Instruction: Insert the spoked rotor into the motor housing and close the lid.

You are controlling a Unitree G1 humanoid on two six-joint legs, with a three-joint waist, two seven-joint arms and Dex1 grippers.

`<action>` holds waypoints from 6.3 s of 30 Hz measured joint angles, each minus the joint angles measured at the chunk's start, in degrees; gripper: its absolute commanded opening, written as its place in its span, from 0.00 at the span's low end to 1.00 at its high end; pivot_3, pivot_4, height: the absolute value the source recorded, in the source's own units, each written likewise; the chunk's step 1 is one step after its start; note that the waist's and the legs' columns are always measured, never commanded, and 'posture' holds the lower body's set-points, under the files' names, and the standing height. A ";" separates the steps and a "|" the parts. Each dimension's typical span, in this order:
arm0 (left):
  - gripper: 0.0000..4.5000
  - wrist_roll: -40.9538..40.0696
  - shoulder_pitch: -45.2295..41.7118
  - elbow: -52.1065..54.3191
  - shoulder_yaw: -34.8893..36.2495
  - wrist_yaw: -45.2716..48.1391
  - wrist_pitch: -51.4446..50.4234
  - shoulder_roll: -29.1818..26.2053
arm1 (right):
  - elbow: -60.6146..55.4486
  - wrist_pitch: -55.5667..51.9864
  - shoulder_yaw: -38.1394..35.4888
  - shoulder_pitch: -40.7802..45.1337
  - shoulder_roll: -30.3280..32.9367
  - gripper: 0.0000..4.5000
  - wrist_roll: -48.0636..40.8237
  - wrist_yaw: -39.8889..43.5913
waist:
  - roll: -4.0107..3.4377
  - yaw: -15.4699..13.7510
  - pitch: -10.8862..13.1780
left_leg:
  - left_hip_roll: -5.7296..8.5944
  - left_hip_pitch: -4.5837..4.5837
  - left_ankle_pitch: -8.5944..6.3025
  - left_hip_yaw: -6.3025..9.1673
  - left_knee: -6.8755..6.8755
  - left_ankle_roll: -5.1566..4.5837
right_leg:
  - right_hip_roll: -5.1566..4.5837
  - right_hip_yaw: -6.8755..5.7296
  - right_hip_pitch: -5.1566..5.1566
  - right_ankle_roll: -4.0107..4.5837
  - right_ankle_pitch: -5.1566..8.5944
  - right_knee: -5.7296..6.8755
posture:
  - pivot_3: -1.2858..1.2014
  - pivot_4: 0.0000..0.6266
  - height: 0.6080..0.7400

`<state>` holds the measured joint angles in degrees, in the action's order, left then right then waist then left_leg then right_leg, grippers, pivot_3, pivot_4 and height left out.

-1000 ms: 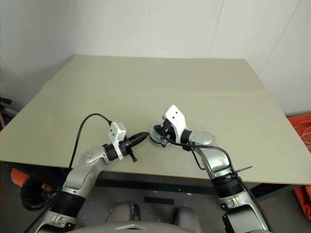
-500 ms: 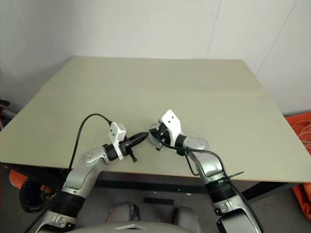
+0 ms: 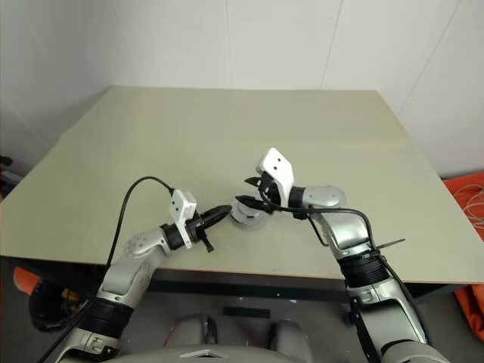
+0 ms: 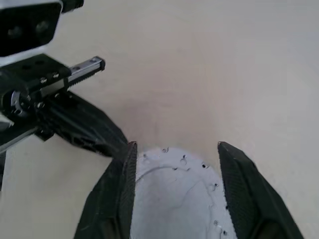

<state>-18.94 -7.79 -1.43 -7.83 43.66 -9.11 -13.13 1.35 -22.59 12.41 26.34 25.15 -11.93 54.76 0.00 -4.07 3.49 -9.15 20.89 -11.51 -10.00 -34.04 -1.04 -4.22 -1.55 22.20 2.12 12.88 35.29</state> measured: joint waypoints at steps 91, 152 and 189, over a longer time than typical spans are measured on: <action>0.00 0.01 1.16 -0.36 0.90 -0.41 1.10 -0.15 | 22.08 12.54 3.66 6.95 -0.75 0.71 6.57 8.45 | 0.00 -0.01 0.00 | -0.07 -0.18 -0.02 -0.01 -0.12 -0.04 | -0.01 -0.06 -0.21 0.00 0.00 -0.01 | 0.52 0.00 1.00; 0.00 8.97 -21.25 -13.35 -9.14 11.30 -10.24 -1.35 | 16.43 8.06 3.63 3.98 -0.23 1.00 6.71 6.09 | -0.01 -0.01 -0.02 | -0.02 -1.00 0.13 -0.09 0.90 0.21 | -0.01 -0.07 -0.97 -0.27 0.20 -0.70 | 0.52 0.00 1.00; 0.00 8.74 -20.92 -12.48 -8.93 10.83 -11.31 0.69 | -13.23 -52.55 -14.98 -1.63 7.12 1.00 -17.48 -7.31 | -0.05 -1.41 0.04 | 0.03 -0.78 0.11 -0.13 1.22 0.17 | -0.01 -0.08 -0.71 -0.03 0.17 -0.92 | 0.52 0.00 1.00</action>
<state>-10.20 -28.72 -13.91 -16.76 54.50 -20.41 -12.44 -11.88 -75.14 -2.57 24.71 32.28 -29.41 47.45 -0.06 -5.48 3.53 -9.11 20.11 -11.40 -10.13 -32.82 -0.87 -4.23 -1.63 21.49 2.09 13.05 34.37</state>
